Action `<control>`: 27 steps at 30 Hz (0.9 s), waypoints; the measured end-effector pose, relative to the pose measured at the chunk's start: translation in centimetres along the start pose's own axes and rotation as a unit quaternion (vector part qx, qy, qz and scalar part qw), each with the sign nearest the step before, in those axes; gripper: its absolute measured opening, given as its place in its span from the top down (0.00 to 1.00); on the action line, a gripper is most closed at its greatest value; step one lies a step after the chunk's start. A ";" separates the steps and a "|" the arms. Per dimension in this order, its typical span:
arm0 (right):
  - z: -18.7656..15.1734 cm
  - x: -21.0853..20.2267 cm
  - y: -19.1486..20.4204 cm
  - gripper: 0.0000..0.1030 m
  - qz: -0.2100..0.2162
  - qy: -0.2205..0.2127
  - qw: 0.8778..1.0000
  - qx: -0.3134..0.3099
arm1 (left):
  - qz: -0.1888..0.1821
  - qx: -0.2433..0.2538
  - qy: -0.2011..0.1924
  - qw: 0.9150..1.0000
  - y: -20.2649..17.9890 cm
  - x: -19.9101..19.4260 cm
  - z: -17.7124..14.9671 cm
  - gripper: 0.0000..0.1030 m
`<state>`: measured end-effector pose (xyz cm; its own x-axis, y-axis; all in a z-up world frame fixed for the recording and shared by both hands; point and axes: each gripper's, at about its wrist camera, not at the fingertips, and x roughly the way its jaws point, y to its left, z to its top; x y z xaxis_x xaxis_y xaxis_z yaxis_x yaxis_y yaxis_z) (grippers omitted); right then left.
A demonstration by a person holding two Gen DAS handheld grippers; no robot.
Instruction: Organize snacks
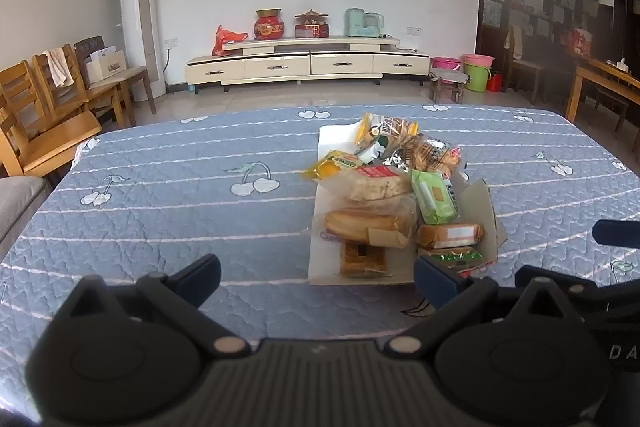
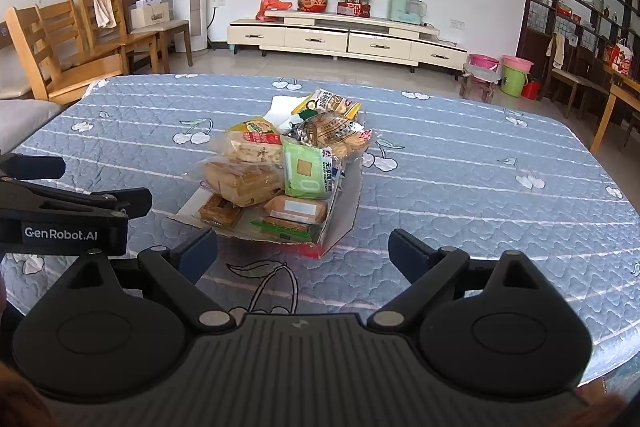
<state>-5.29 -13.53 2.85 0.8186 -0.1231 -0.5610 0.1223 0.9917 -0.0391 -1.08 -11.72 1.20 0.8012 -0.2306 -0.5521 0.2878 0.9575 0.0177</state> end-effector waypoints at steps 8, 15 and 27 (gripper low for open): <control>-0.2 0.0 0.1 0.00 0.000 0.001 1.000 -0.004 | 0.008 0.004 0.002 1.000 -0.1 0.2 0.0 0.01; -0.2 0.1 0.1 0.00 0.002 0.002 1.000 -0.005 | 0.010 0.006 0.003 1.000 -0.1 0.1 0.1 0.01; -0.1 0.3 0.0 0.00 0.004 0.004 1.000 -0.009 | 0.014 0.010 0.003 1.000 -0.1 0.0 0.1 0.01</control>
<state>-5.14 -13.55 2.57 0.8148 -0.1150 -0.5682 0.1061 0.9932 -0.0488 -1.01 -11.81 1.24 0.8059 -0.2027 -0.5562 0.2762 0.9598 0.0504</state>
